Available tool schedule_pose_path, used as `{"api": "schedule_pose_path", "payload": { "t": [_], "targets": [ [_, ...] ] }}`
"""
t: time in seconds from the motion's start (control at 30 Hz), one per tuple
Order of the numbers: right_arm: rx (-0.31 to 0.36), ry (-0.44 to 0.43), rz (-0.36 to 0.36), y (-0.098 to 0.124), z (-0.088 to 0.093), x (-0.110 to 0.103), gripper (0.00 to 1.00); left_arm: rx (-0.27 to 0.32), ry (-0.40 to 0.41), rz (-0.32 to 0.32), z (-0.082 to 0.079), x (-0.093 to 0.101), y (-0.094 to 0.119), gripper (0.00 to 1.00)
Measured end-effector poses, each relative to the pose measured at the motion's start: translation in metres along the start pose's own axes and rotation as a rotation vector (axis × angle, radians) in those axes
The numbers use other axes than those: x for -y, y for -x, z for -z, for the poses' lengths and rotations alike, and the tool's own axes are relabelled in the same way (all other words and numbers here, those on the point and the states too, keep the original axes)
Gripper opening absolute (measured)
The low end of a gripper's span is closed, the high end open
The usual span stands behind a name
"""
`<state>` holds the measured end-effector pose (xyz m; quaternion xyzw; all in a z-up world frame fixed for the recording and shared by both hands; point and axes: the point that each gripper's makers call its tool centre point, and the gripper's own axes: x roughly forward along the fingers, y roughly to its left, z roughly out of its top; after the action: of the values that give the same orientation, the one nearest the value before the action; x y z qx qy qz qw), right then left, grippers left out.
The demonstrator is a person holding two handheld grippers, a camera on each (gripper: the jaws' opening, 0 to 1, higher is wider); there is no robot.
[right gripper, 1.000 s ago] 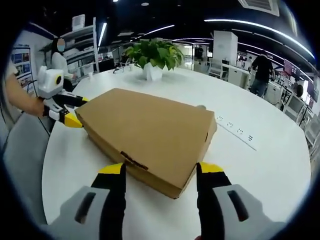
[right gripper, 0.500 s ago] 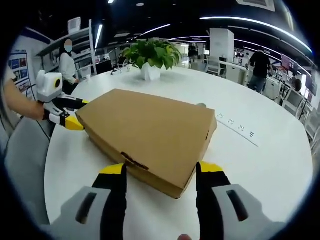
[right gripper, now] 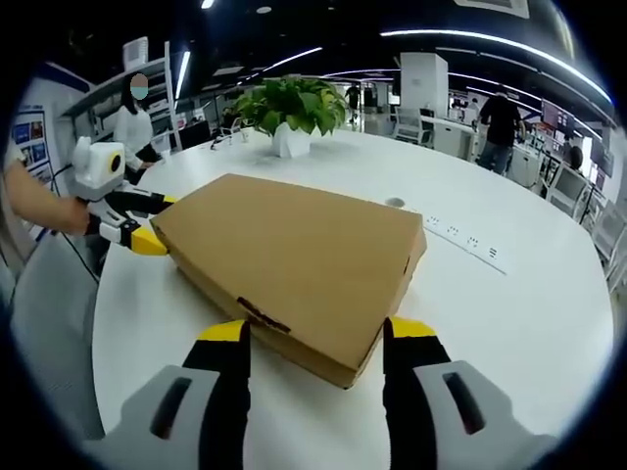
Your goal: Operate the shoe box by opening the lid, removing the specified soft item, and placing it in the target area until the item is outside and the box remains undamaged.
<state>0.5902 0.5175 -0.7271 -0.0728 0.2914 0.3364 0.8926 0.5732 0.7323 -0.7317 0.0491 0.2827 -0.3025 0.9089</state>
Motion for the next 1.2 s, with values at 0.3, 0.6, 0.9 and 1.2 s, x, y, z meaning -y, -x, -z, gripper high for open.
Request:
{"api": "schedule_pose_path", "payload": {
  "t": [0.3,0.6,0.9,1.2],
  "targets": [
    [-0.002,-0.018,0.015,0.005,0.004,-0.012,0.48,-0.022,-0.022,0.040,0.003,-0.005,0.005,0.62],
    [0.009,-0.041,0.049,0.007,0.006,-0.027,0.48,-0.045,-0.043,0.075,0.006,-0.011,0.011,0.62],
    [0.018,-0.050,0.067,0.010,0.009,-0.046,0.46,-0.072,-0.068,0.111,0.013,-0.018,0.022,0.62],
    [0.013,-0.048,0.061,0.013,0.012,-0.070,0.44,-0.105,-0.087,0.144,0.021,-0.026,0.038,0.62]
  ]
}}
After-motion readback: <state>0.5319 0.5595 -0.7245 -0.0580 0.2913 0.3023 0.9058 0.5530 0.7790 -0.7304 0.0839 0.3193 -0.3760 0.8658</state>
